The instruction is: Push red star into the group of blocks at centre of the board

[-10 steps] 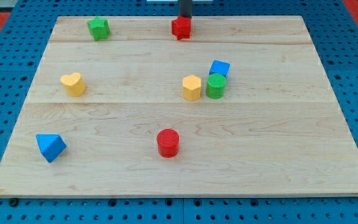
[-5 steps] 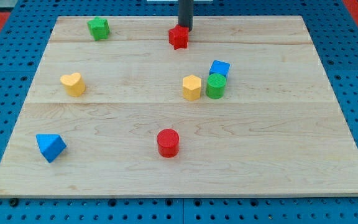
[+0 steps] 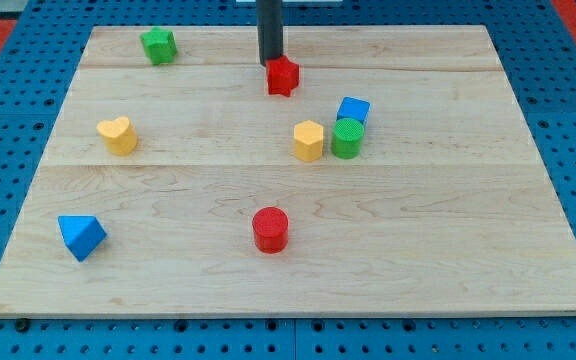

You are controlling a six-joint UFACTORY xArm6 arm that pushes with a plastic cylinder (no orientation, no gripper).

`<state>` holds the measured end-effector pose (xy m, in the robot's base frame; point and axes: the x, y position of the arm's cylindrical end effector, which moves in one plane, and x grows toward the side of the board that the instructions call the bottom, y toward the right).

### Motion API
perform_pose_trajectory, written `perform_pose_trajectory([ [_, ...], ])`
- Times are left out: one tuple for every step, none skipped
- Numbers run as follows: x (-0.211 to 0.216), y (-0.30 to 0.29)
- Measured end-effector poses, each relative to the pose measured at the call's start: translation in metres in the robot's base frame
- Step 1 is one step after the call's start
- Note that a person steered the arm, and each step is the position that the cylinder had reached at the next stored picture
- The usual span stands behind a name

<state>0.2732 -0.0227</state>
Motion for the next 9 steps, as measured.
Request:
perform_pose_trajectory([
  [0.013, 0.008],
  [0.025, 0.02],
  [0.033, 0.033],
  [0.039, 0.043],
  [0.041, 0.059],
  [0.037, 0.023],
  [0.037, 0.019],
  [0.044, 0.027],
  [0.059, 0.047],
])
